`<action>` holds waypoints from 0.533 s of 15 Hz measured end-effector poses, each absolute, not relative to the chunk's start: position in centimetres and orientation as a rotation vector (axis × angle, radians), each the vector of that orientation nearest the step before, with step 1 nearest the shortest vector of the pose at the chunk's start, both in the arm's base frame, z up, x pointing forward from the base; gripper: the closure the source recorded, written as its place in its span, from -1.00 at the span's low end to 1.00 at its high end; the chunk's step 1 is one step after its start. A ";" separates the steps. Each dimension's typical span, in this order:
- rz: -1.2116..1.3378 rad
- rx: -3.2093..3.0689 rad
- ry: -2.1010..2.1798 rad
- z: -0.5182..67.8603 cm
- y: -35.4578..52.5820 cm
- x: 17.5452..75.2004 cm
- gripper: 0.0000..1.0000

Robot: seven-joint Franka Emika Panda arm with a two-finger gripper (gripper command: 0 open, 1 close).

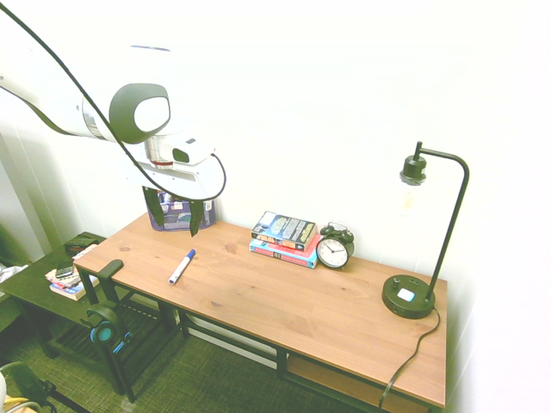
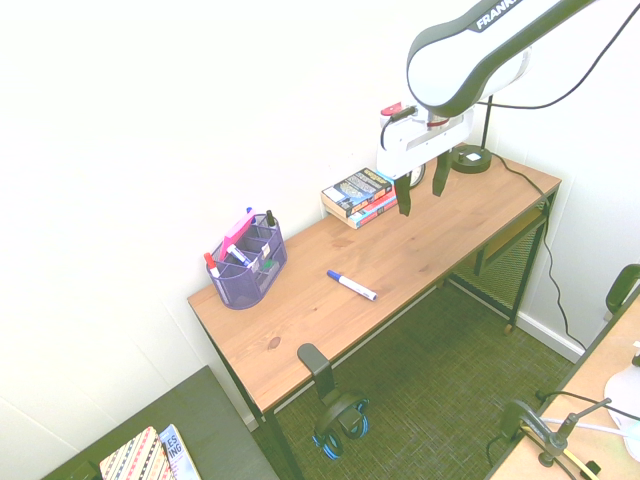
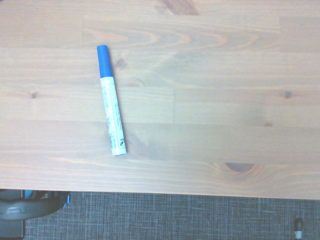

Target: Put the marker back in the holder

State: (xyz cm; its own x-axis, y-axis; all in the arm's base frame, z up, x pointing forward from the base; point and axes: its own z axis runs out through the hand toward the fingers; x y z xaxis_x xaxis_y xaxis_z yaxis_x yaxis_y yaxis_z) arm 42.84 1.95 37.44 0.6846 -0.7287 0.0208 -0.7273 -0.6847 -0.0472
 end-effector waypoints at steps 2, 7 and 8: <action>-0.053 -2.851 1.233 37.4 2.0 42.8 -1.00; -0.026 -2.838 1.148 36.1 5.3 44.8 -1.00; -0.013 -2.840 1.121 35.5 6.1 45.8 -1.00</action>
